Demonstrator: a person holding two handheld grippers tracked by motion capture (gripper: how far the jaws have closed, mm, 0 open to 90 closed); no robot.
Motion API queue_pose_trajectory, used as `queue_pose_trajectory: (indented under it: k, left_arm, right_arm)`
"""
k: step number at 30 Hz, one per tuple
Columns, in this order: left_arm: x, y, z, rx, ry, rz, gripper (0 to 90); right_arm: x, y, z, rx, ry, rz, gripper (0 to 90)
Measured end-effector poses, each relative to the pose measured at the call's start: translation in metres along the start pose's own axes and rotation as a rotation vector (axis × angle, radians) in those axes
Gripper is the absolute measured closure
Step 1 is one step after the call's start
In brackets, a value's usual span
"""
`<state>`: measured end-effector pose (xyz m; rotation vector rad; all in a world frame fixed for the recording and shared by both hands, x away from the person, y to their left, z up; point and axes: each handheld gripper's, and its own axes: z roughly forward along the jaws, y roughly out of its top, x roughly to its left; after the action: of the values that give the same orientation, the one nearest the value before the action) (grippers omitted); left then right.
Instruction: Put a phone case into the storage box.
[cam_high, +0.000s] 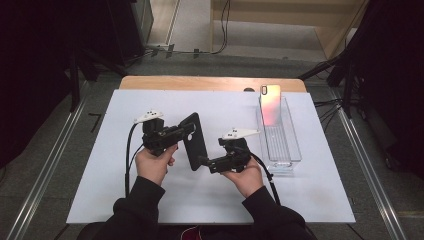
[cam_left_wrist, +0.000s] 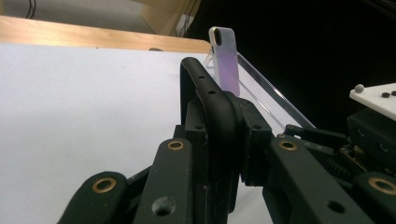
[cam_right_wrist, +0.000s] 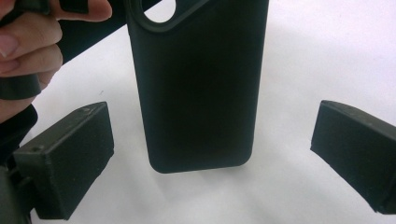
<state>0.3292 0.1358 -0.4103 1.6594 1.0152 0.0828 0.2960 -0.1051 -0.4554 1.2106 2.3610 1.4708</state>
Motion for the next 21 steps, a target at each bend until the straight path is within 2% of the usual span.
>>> queue_pose_trajectory:
  k: [2, 8, 13, 21]
  left_arm:
    - [-0.001, -0.001, -0.001, -0.003, -0.005, 0.014, 77.8]
    - [-0.002, -0.003, 0.001, -0.005, -0.031, 0.009, 77.8]
    - [-0.005, -0.004, 0.003, 0.007, -0.052, -0.004, 77.8]
    - [-0.012, -0.005, 0.005, 0.015, -0.062, 0.003, 77.8]
  right_arm:
    - [-0.001, 0.0, -0.001, -0.001, 0.01, -0.016, 0.0]
    - [-0.002, 0.0, -0.003, -0.003, -0.005, -0.047, 0.0]
    - [-0.003, 0.0, -0.004, 0.0, -0.007, -0.051, 0.0]
    - [-0.001, 0.008, -0.008, -0.005, 0.004, -0.052, 0.0]
